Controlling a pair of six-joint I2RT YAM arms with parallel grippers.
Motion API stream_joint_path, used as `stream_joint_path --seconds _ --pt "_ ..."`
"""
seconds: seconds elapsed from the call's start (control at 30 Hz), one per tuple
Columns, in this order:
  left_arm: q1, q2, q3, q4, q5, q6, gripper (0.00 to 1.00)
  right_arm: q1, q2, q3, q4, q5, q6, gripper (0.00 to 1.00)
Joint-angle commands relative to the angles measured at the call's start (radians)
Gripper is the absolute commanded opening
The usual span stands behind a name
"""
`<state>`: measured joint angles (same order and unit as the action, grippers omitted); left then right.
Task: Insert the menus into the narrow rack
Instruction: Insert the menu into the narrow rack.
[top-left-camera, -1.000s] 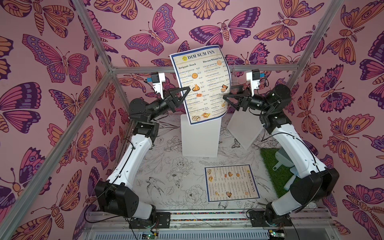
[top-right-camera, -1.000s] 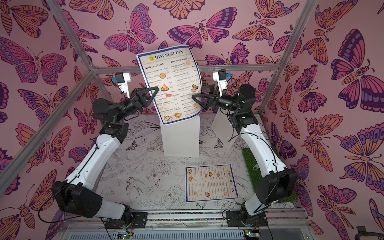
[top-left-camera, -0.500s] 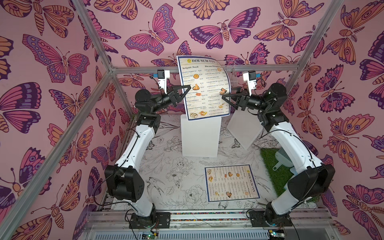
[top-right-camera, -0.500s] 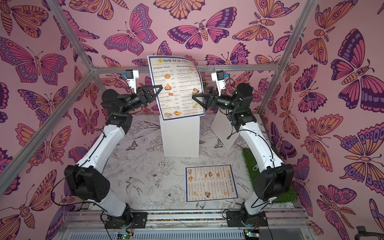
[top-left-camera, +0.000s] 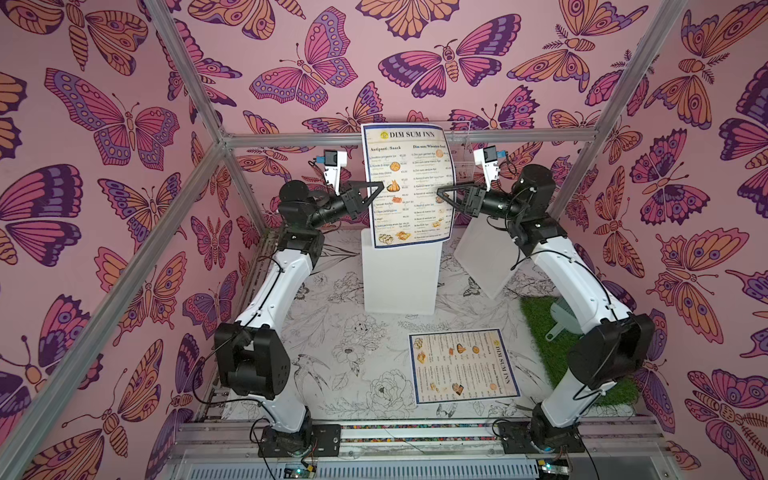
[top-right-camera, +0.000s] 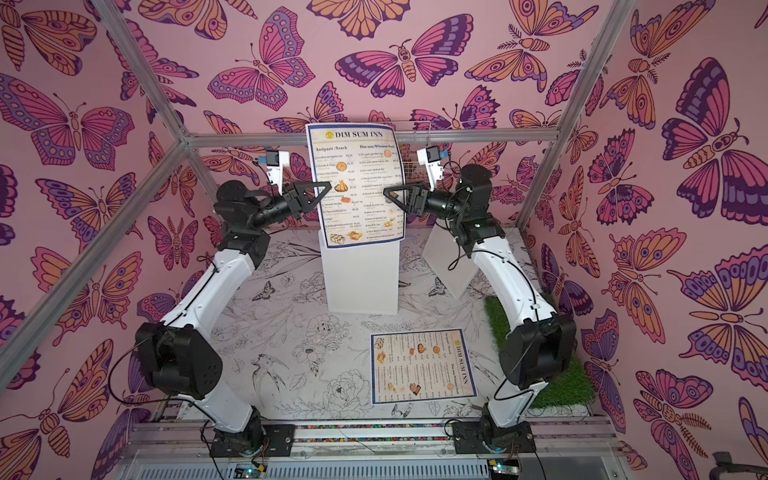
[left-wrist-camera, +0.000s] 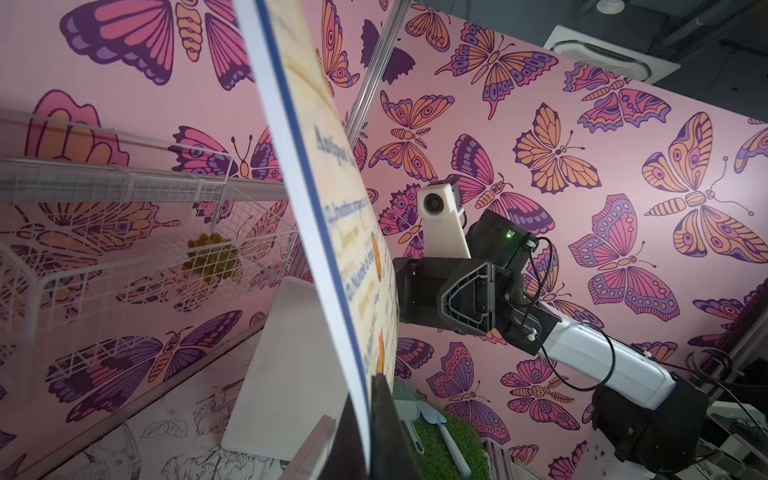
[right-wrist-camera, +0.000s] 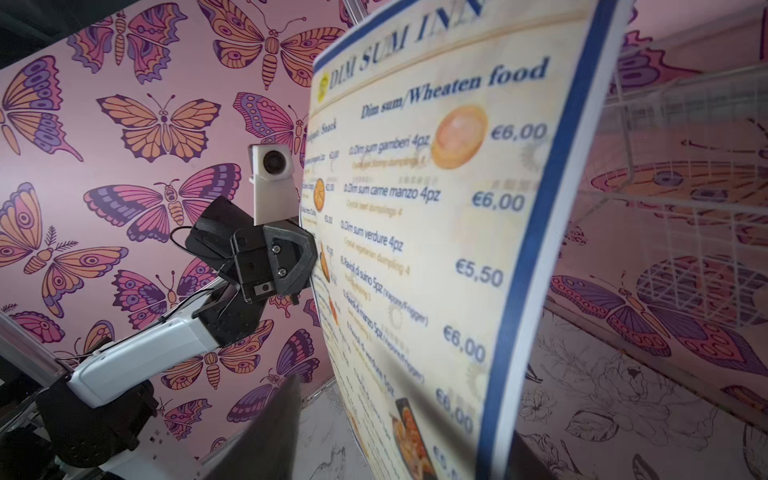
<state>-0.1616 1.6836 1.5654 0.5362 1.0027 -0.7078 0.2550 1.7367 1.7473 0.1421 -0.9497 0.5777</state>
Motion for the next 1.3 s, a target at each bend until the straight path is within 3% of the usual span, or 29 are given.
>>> stream_joint_path --seconds 0.0,0.37,0.63,0.9,1.27 --pt "0.011 0.025 -0.05 -0.013 0.01 0.03 0.01 -0.006 0.015 -0.017 -0.013 0.017 0.021 0.6" --pt "0.049 0.141 -0.03 -0.016 0.019 0.01 0.01 -0.008 0.152 0.065 -0.033 0.016 0.032 0.63" --pt "0.063 0.165 0.02 -0.179 -0.034 0.077 0.01 -0.009 0.206 0.101 -0.048 0.031 0.041 0.64" --pt "0.065 0.159 0.055 -0.302 -0.052 0.144 0.01 -0.008 0.231 0.11 0.024 0.033 0.112 0.6" --pt "0.065 0.124 0.059 -0.314 -0.044 0.175 0.01 0.002 0.219 0.132 0.06 0.022 0.151 0.5"
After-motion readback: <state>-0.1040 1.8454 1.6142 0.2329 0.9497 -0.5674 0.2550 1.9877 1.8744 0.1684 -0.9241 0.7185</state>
